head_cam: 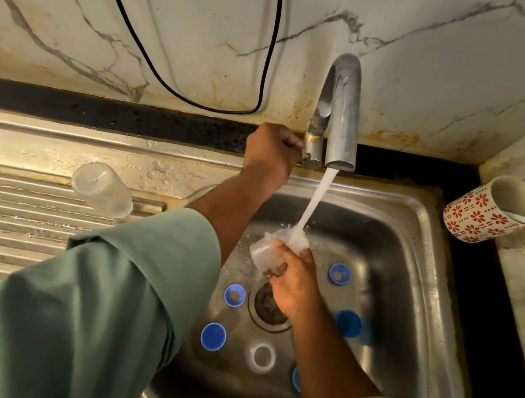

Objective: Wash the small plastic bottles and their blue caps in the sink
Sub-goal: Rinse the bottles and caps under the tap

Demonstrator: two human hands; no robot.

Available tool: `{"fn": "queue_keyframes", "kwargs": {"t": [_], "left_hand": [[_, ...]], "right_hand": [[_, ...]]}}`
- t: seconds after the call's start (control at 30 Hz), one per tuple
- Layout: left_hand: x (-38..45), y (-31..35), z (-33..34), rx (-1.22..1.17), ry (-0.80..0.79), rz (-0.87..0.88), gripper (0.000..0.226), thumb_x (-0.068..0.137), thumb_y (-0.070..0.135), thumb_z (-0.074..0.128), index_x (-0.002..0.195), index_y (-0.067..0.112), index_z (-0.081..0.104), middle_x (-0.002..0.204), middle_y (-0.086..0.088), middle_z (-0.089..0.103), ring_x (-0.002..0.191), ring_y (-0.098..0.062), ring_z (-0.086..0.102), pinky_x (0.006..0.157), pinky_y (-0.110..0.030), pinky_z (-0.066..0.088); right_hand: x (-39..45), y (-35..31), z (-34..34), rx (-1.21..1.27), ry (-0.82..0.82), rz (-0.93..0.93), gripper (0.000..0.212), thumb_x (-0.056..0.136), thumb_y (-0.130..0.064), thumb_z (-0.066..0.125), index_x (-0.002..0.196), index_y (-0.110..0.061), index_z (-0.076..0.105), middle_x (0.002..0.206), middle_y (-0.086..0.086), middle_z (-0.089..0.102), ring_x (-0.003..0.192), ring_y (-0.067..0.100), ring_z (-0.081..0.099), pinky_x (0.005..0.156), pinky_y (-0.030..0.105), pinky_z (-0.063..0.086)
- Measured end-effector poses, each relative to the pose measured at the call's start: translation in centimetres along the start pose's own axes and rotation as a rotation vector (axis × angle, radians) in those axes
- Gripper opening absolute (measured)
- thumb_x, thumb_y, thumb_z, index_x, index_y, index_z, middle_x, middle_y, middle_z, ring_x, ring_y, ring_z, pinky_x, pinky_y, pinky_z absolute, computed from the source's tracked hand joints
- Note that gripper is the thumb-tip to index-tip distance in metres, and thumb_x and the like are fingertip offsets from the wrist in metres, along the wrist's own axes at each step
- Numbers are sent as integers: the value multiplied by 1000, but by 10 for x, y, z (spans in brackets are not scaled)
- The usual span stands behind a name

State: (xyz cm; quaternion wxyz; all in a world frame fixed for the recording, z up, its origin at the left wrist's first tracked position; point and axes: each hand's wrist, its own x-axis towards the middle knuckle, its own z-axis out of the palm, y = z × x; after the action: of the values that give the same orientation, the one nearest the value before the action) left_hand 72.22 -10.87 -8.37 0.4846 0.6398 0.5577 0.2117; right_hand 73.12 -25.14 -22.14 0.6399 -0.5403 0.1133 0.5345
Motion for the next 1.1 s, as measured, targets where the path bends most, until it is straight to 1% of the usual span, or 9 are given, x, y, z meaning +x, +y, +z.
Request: {"fn": "queue_keyframes", "kwargs": {"t": [0.1, 0.23, 0.3, 0.43, 0.63, 0.77, 0.9, 1.03, 1.1], "left_hand": [[-11, -4, 4, -622, 44, -259, 15, 84, 0, 74, 97, 4, 68, 86, -7, 73, 84, -20, 74, 77, -37, 62], [-18, -9, 10, -771, 26, -243, 15, 88, -2, 68, 103, 0, 67, 82, -7, 72, 71, -11, 70, 78, -33, 61], [-21, -8, 12, -592, -13, -90, 19, 89, -6, 65, 108, -3, 69, 94, -9, 73, 80, -12, 69, 84, -33, 59], [-24, 0, 4, -8, -141, 163, 28, 95, 7, 63, 123, 4, 67, 117, -11, 70, 107, -19, 65, 97, -31, 50], [-32, -19, -10, 441, -298, 299, 59, 97, 1, 50, 151, 22, 38, 140, -11, 55, 126, -29, 54, 105, -34, 44], [-56, -87, -16, 839, -394, 219, 75, 95, 1, 52, 157, 29, 19, 157, -12, 33, 144, -30, 32, 114, -45, 36], [-90, -138, -44, 1006, -418, 162, 67, 94, 0, 47, 155, 17, 24, 158, -11, 30, 149, -27, 22, 117, -42, 28], [-112, -159, -58, 1054, -368, 203, 54, 96, 5, 43, 149, 13, 35, 153, -12, 40, 146, -28, 29, 120, -40, 26], [-113, -162, -65, 1057, -320, 228, 51, 97, 7, 42, 147, 13, 38, 151, -11, 43, 145, -28, 31, 119, -40, 26]], "right_hand": [[-2, -4, -3, 295, -35, 127, 30, 93, -34, 59, 112, -10, 62, 113, 19, 66, 104, 34, 62, 88, 50, 52], [-8, -16, -4, 392, -4, 212, 49, 89, -47, 60, 105, 0, 60, 84, 20, 64, 76, 30, 64, 76, 48, 58], [-12, -25, -8, 261, -39, 282, 51, 88, -46, 62, 103, 2, 62, 75, 20, 63, 65, 30, 65, 68, 45, 61], [-26, -54, -5, -319, -132, 395, 47, 84, -40, 69, 117, -8, 58, 102, 19, 63, 76, 33, 68, 57, 39, 60], [-21, -81, 1, -1711, 60, -279, 55, 71, -46, 78, 117, -28, 52, 110, -2, 59, 99, 22, 59, 76, 32, 47], [-45, -108, 8, -1583, 0, -343, 71, 71, -35, 83, 131, -30, 44, 124, 6, 51, 101, 26, 58, 68, 32, 50], [-82, -108, 11, -1405, 194, -860, 54, 77, -44, 78, 119, -23, 50, 101, -5, 54, 88, 16, 54, 67, 27, 40], [-69, -53, -17, -1758, 53, -313, 47, 83, -47, 70, 120, -19, 61, 117, 4, 65, 105, 23, 63, 79, 27, 49], [-68, -54, -14, -1624, 182, -541, 51, 82, -56, 65, 123, -24, 63, 122, 5, 63, 107, 24, 61, 89, 34, 51]]}}
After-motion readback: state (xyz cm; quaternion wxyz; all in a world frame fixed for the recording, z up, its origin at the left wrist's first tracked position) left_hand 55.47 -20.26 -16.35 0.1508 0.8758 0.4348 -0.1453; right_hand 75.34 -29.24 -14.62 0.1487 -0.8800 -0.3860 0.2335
